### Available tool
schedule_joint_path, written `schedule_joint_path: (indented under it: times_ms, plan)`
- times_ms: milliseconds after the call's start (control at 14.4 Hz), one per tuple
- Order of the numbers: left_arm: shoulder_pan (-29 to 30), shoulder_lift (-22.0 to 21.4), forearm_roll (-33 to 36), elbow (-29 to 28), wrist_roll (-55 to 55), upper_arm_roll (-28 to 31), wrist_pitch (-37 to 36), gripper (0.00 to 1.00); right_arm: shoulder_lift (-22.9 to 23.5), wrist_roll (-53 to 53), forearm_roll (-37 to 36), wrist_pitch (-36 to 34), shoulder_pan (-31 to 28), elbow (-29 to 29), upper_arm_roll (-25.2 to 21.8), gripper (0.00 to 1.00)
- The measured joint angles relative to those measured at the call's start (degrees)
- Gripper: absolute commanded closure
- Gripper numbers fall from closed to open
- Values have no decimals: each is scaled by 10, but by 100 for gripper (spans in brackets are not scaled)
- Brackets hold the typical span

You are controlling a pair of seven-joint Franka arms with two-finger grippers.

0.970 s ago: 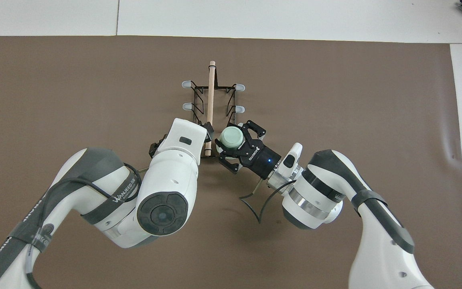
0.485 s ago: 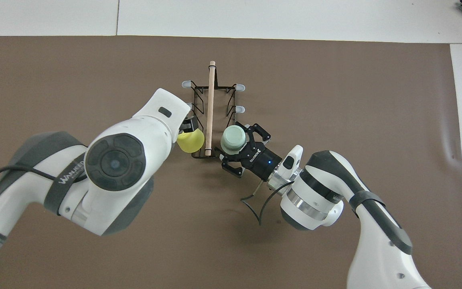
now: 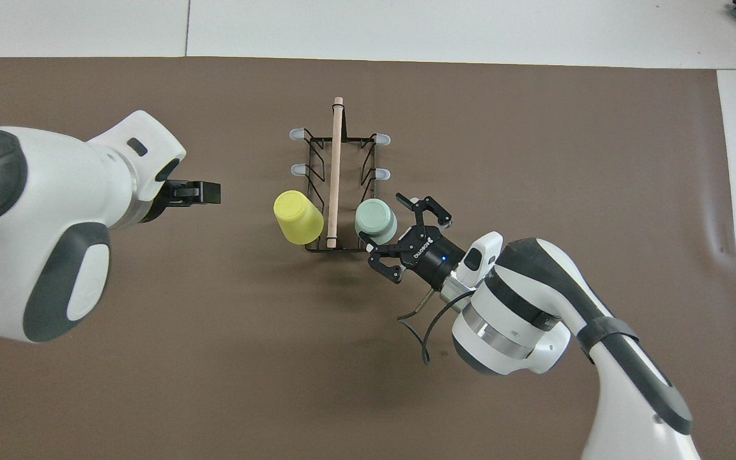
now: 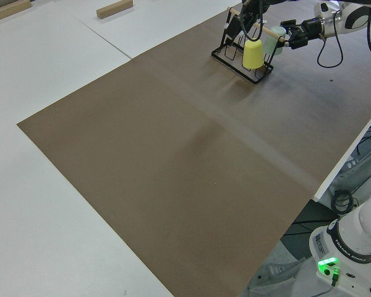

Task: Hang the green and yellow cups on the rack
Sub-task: 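Open the right gripper and withdraw it from the green cup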

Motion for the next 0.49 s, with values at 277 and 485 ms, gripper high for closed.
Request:
schedule_joint_path:
  times_ms: [277, 485]
  plan:
    - [72, -9, -7, 21, 113, 2, -79, 0, -15, 0, -33, 22, 1, -2, -1, 0]
    - [86, -11, -7, 76, 135, 1, -147, 0, -27, -1, -49, 71, 2, -1, 0, 0]
